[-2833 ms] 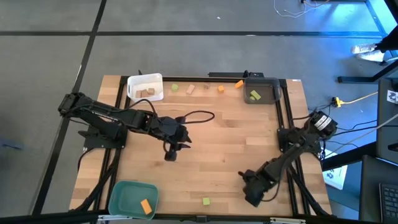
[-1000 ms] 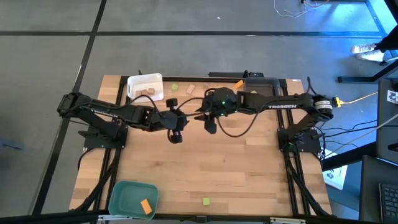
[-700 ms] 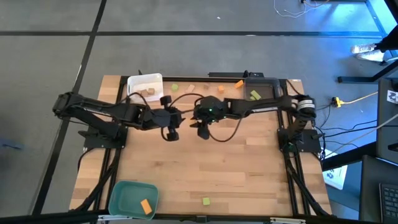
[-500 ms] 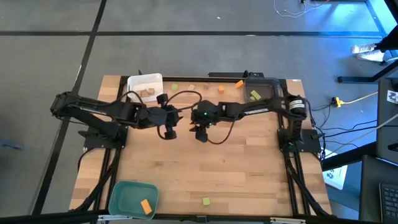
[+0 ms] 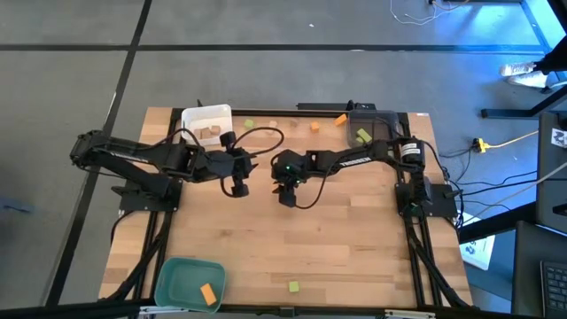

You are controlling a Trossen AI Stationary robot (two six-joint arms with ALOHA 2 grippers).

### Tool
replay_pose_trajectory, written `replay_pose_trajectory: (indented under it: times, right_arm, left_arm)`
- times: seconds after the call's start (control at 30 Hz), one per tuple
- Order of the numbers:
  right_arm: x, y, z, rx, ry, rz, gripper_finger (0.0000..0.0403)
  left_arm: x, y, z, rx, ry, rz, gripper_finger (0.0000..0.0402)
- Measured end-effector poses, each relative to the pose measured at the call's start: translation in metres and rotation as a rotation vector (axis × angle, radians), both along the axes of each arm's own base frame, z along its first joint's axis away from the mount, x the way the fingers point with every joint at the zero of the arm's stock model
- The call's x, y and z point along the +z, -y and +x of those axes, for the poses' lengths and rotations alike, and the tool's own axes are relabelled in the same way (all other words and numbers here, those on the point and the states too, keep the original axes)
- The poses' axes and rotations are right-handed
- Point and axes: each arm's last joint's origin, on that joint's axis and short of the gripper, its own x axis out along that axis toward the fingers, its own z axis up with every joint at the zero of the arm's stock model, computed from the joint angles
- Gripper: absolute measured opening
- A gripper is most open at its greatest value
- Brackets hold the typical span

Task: Sort & place blocks by color
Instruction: Put the orange block into the green bin

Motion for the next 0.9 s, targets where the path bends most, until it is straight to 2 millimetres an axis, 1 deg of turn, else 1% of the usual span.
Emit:
replay_pose_trajectory:
  times: [0.07,0.17,0.23,0.5,0.57,0.63,0.7,0.8,0.9]
  right_arm:
    - [0.000,0.000,0.000,-0.008,0.003,-0.009,0.0132]
    - [0.001,0.001,0.001,-0.021,0.011,-0.025,0.0160]
    - [0.001,0.001,0.001,-0.025,0.015,-0.023,0.0168]
    - [0.001,0.001,0.001,-0.027,0.014,-0.023,0.0165]
    - [0.004,0.001,0.000,-0.021,0.006,-0.019,0.0165]
    - [0.013,0.001,-0.003,-0.018,0.010,-0.015,0.0166]
    - [0.030,0.000,-0.008,-0.013,0.030,-0.021,0.0166]
    - [0.062,0.002,-0.020,-0.001,0.062,-0.073,0.0167]
    - [0.093,0.006,-0.037,-0.023,0.080,-0.132,0.0167]
  left_arm:
    - [0.000,0.000,0.000,0.000,0.001,0.000,0.0094]
    - [0.000,0.000,0.000,0.000,-0.005,0.000,0.0094]
    - [0.000,0.000,0.000,0.000,-0.005,-0.001,0.0094]
    - [-0.002,0.000,-0.001,0.008,-0.012,-0.021,0.0094]
    - [-0.003,0.000,-0.002,0.008,-0.024,-0.022,0.0094]
    - [-0.004,0.000,-0.003,0.019,-0.030,-0.036,0.0094]
    - [-0.006,0.000,-0.004,0.032,-0.044,-0.052,0.0094]
    - [-0.008,0.000,-0.006,0.045,-0.061,-0.073,0.0094]
    - [-0.010,0.000,-0.007,0.037,-0.072,-0.103,0.0094]
